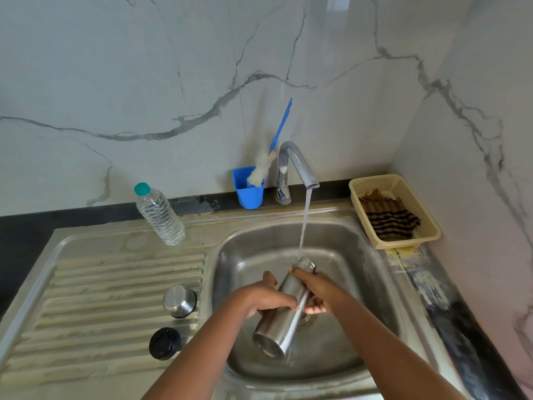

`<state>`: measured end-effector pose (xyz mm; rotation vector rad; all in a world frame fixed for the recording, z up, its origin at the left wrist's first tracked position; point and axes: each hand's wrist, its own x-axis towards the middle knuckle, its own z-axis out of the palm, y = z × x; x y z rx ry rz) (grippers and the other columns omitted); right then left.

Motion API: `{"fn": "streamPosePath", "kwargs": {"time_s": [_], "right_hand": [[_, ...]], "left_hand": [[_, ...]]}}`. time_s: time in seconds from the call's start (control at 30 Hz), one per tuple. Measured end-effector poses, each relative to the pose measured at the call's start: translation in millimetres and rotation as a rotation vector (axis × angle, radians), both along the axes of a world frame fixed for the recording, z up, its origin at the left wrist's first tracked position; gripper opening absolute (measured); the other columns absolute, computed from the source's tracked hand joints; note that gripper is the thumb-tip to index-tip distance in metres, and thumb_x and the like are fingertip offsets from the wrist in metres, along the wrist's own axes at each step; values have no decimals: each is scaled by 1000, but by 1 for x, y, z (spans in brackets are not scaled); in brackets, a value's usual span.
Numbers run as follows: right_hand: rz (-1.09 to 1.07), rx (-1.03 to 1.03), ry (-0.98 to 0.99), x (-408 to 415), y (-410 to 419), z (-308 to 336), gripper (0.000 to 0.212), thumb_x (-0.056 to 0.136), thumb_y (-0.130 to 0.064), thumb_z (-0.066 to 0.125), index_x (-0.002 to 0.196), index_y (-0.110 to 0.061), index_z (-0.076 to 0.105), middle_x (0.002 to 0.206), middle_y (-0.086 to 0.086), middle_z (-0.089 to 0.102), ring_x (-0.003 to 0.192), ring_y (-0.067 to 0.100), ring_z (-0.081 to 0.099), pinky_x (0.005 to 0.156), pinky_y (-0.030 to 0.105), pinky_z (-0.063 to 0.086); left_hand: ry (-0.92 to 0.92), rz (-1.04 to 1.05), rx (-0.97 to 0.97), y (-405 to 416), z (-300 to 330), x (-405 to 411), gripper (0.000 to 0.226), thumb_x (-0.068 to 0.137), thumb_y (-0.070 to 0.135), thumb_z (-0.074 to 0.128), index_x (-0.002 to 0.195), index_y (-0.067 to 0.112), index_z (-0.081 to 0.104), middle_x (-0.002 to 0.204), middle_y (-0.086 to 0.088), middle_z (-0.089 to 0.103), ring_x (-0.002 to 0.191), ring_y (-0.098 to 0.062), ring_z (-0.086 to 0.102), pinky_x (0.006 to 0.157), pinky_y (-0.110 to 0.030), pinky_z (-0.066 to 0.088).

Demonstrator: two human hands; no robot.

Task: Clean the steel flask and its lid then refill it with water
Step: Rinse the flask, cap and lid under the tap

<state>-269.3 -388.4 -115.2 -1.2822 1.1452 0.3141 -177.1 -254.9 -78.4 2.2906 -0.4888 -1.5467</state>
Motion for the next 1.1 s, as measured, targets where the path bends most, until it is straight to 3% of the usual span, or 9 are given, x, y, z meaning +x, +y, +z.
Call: {"fn": "streamPosePath", "kwargs": {"time_s": [0.07,0.17,0.27,0.37,0.53,0.63,0.8,0.97,1.1], "right_hand": [[20,-199,-88,12,-7,13,50,77,-45,79,113,-19,55,94,4,70,79,23,70,64,39,62],[176,-525,-134,22,-13,35,69,73,-51,79,125,-33,38,97,-7,60,84,16,63,67,35,59],[313,-742,-111,24,-24,47,80,73,-54,77,135,-30,33,102,-4,60,86,16,59,74,31,50],[399,-763,-93,24,-37,54,84,71,-56,76,136,-28,32,110,-1,62,100,22,61,89,40,53],[376,-925,-202,28,-37,60,73,71,-48,78,129,-34,36,100,-11,60,93,15,60,91,38,51],[406,-796,-235,30,-41,65,76,69,-47,80,131,-36,37,106,-11,64,97,15,61,95,41,51],[471,-1058,-166,31,-32,65,83,69,-45,78,136,-36,31,106,-4,64,97,21,61,85,36,51],[385,-773,-311,25,-47,71,75,71,-42,82,131,-35,37,102,-12,62,93,13,61,82,29,49],[371,-973,-263,23,-42,75,74,72,-44,79,131,-30,39,104,-9,63,92,13,59,81,29,46]], "left_hand": [[3,68,-71,4,-5,-2,101,79,37,77,152,22,8,135,-5,49,114,-20,52,96,-31,46],[2,195,-172,5,-11,-2,120,75,44,81,155,28,-7,155,-9,35,134,-25,44,106,-33,40],[-11,310,-236,6,-15,-1,116,76,53,78,156,29,-2,156,-12,34,136,-25,44,105,-32,39],[-21,360,-256,10,-17,1,102,80,55,73,154,26,10,149,-10,43,131,-24,48,102,-32,39],[-25,395,-270,12,-24,2,93,82,53,73,151,24,19,142,-7,50,126,-23,51,103,-34,40],[-13,384,-286,12,-25,0,92,82,50,74,151,23,20,141,-8,49,123,-22,51,98,-31,38],[-14,386,-302,13,-26,-1,87,83,48,74,150,23,24,138,-7,51,116,-19,52,95,-29,38],[0,384,-294,18,-28,0,85,82,50,74,148,24,26,136,-4,52,119,-20,52,103,-34,40],[-3,395,-296,19,-31,1,80,83,49,73,146,24,30,135,-4,53,119,-20,52,101,-33,40]]}}
